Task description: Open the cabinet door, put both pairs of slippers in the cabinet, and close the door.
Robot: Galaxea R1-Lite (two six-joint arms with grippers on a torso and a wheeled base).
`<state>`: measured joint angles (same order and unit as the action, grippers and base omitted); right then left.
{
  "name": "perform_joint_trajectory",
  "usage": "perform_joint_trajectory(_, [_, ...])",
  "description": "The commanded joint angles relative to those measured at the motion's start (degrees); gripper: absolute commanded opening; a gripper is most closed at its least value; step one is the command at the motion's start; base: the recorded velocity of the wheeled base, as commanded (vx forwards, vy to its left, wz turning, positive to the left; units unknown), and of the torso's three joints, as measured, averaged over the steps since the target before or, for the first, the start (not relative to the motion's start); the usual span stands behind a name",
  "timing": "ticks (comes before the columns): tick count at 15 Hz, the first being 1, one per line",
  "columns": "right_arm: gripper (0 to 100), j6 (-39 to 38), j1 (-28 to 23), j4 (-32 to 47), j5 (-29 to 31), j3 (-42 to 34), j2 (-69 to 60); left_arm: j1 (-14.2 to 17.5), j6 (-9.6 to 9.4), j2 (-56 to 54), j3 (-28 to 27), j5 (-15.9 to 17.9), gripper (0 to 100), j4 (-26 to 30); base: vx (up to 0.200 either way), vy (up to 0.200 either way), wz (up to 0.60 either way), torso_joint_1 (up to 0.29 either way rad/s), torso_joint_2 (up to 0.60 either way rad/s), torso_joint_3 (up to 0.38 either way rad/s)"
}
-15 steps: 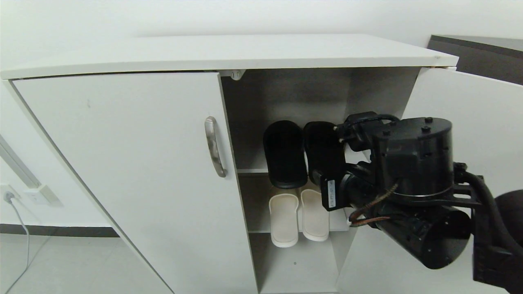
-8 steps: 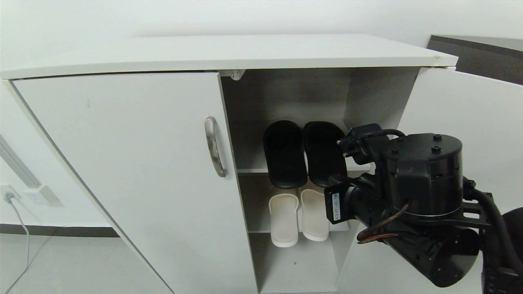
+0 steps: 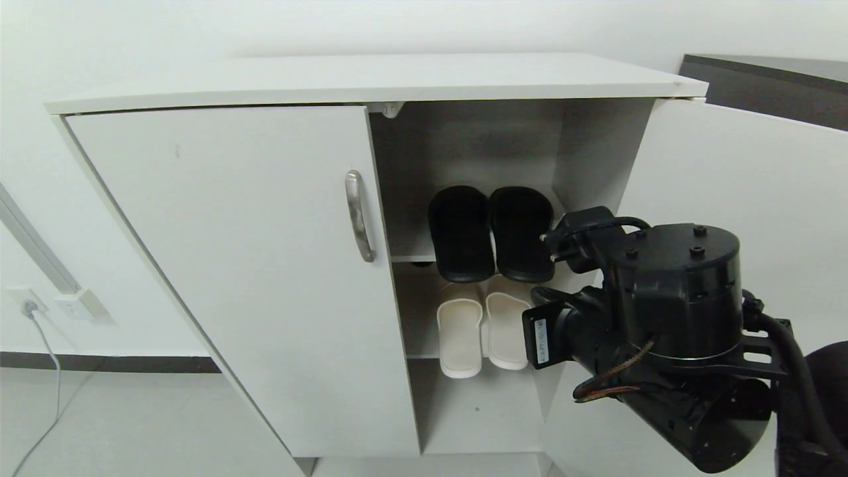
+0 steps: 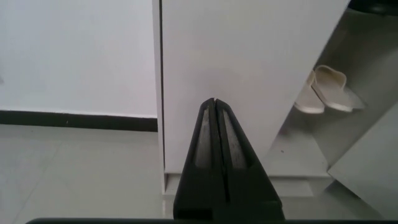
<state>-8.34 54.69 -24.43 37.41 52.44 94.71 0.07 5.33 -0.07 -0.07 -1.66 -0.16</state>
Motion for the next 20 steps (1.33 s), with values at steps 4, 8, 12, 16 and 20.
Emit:
perform_joint_trajectory(4, [0, -0.36, -0.28, 0.00, -0.24, -0.24, 1.53, 0.01, 0.03, 0.07, 0.07, -0.01, 0, -0.02, -0.200, 0.000, 0.00, 0.001, 0.00, 0.001])
perform_joint_trajectory(8, [0, -0.36, -0.28, 0.00, -0.41, -1.03, 1.80, 0.01, 0.12, 0.07, -0.01, -0.01, 0, -0.02, -0.200, 0.000, 0.00, -0.001, 0.00, 0.000])
perform_joint_trajectory(12, [0, 0.08, -0.28, -4.05, -0.94, -2.52, 1.88, 0.01, 0.03, 0.07, -0.01, -0.01, 0, -0.02, -0.200, 0.000, 0.00, -0.001, 0.00, 0.000])
perform_joint_trajectory(16, [0, 0.96, -0.28, -4.31, -1.29, -3.40, 1.88, 0.01, 0.12, 0.07, -0.01, -0.01, 0, -0.02, -0.050, 0.000, 0.00, 0.002, 0.00, 0.001])
perform_joint_trajectory(20, [0, 1.92, -0.28, -4.49, -1.29, -4.28, 1.97, 0.01, 0.12, 0.07, -0.01, -0.01, 0, -0.02, 0.000, 0.000, 0.00, 0.000, 0.00, 0.000])
